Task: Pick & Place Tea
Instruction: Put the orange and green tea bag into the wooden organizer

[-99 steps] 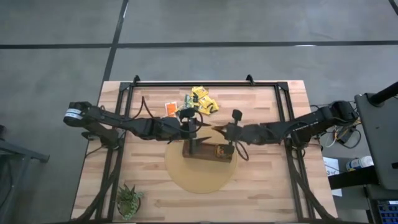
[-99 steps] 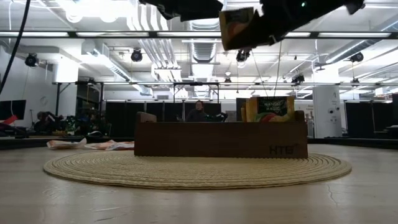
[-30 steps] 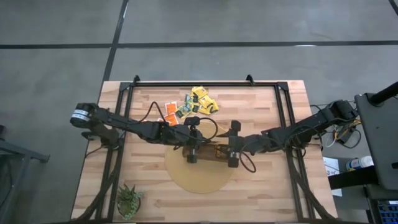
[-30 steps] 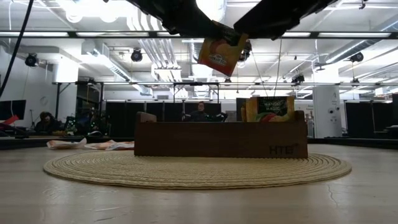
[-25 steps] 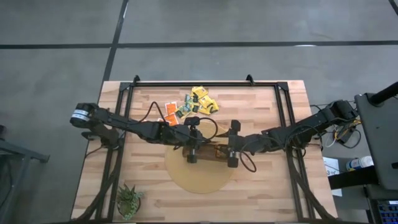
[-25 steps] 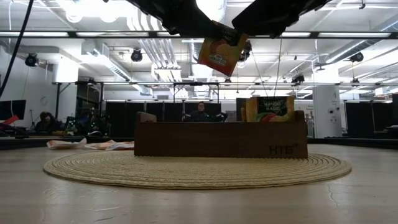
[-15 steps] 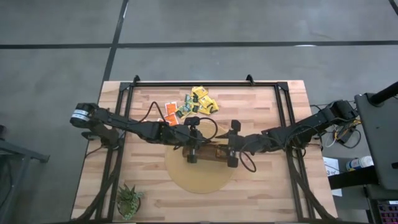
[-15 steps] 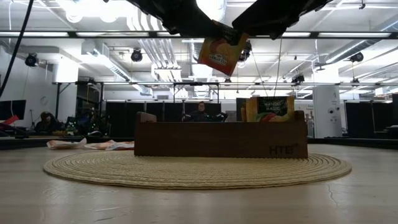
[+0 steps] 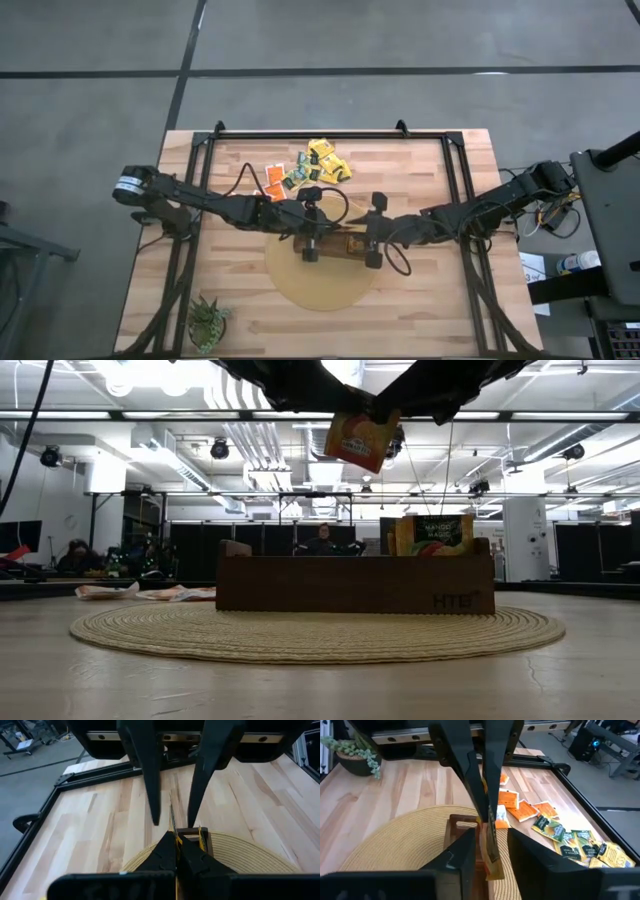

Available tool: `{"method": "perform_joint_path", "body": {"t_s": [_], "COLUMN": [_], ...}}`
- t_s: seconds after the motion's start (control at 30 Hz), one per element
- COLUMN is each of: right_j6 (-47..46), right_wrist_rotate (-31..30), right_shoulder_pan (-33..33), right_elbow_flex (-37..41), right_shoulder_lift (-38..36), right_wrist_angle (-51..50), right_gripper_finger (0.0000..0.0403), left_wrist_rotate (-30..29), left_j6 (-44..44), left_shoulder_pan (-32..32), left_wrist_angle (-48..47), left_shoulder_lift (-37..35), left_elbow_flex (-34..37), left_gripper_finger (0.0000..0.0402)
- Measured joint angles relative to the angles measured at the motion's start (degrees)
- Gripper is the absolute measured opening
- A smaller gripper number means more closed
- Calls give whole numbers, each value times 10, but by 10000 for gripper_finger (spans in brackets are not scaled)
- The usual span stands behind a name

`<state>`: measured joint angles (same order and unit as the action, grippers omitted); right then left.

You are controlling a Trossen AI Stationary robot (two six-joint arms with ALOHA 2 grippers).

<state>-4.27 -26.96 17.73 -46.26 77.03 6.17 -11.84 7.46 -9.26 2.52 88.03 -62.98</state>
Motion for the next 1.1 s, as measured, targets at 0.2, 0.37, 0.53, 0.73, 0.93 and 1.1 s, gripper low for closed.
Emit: {"method": "perform_joint_path", "body": {"t_s": [0.2, 0.37, 0.53, 0.73, 0.93, 1.1], "right_j6": [3, 4, 3, 2, 2, 1], "right_wrist_rotate": [0, 1, 2, 2, 2, 2], "right_shoulder_pan": [0, 0, 0, 0, 0, 0], "right_elbow_flex": [0, 1, 1, 1, 1, 1], "right_shoulder_lift": [0, 0, 0, 0, 0, 0], "right_wrist_angle": [0, 0, 0, 0, 0, 0], "right_gripper_finger": [36, 10, 8, 8, 8, 8], "left_wrist_rotate": [0, 0, 0, 0, 3, 3], "left_j6": [0, 0, 0, 0, 0, 2], "left_shoulder_pan": [0, 0, 0, 0, 0, 0], "left_wrist_angle": [1, 1, 0, 1, 1, 1], "left_shoulder_lift": [0, 0, 0, 0, 0, 0], "left_elbow_flex": [0, 0, 0, 1, 1, 2], "left_gripper_finger": [0, 0, 0, 8, 42, 79]}}
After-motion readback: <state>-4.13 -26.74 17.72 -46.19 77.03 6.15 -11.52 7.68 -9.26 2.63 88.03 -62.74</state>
